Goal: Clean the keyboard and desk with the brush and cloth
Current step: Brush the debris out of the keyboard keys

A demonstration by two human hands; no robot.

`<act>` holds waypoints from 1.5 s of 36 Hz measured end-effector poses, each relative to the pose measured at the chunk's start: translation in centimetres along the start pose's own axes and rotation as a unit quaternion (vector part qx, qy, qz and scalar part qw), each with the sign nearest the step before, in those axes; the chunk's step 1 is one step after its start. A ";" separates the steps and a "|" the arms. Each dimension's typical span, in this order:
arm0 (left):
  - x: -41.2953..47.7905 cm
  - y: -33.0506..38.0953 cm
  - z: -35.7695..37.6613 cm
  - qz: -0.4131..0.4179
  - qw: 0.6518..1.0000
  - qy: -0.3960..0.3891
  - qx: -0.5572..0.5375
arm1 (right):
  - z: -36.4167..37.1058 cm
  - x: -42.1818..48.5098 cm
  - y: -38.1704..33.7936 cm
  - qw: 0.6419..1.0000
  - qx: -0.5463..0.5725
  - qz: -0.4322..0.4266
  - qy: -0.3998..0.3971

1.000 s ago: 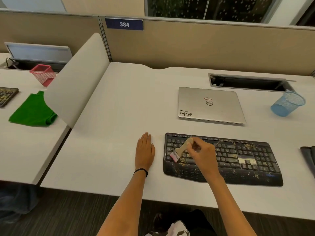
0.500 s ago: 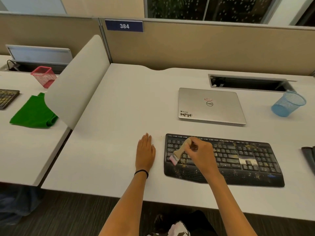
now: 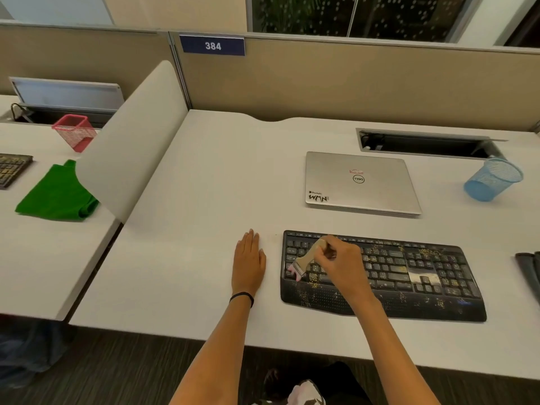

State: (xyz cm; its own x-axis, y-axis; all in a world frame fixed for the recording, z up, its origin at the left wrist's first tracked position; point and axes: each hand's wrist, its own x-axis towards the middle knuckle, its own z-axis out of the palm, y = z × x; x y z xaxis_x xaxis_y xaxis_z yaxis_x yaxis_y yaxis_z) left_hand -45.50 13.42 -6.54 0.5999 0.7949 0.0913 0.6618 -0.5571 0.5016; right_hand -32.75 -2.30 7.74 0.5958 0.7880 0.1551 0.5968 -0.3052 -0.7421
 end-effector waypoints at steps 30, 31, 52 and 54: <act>-0.1 0.1 -0.2 -0.002 1.000 -0.004 0.002 | 0.0 0.2 -0.5 0.980 -0.072 -0.100 -0.159; -0.1 0.2 -0.2 -0.002 1.000 -0.002 0.002 | 0.1 0.2 -0.3 0.979 -0.068 -0.100 -0.166; -0.2 0.2 -0.3 -0.004 1.000 -0.002 -0.007 | -0.6 -0.4 -0.3 0.977 -0.113 -0.083 -0.158; -0.1 0.1 -0.2 -0.002 1.000 -0.002 -0.006 | -0.8 -0.5 -0.4 0.974 -0.118 -0.089 -0.173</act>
State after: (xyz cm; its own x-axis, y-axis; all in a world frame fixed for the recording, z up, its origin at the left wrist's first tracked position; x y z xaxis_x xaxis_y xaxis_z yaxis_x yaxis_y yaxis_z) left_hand -45.61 13.29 -6.28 0.5985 0.7966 0.0853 0.6595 -0.5503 0.5120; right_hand -32.88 -3.01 8.48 0.2791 0.9602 0.0072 0.8053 -0.2300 -0.5465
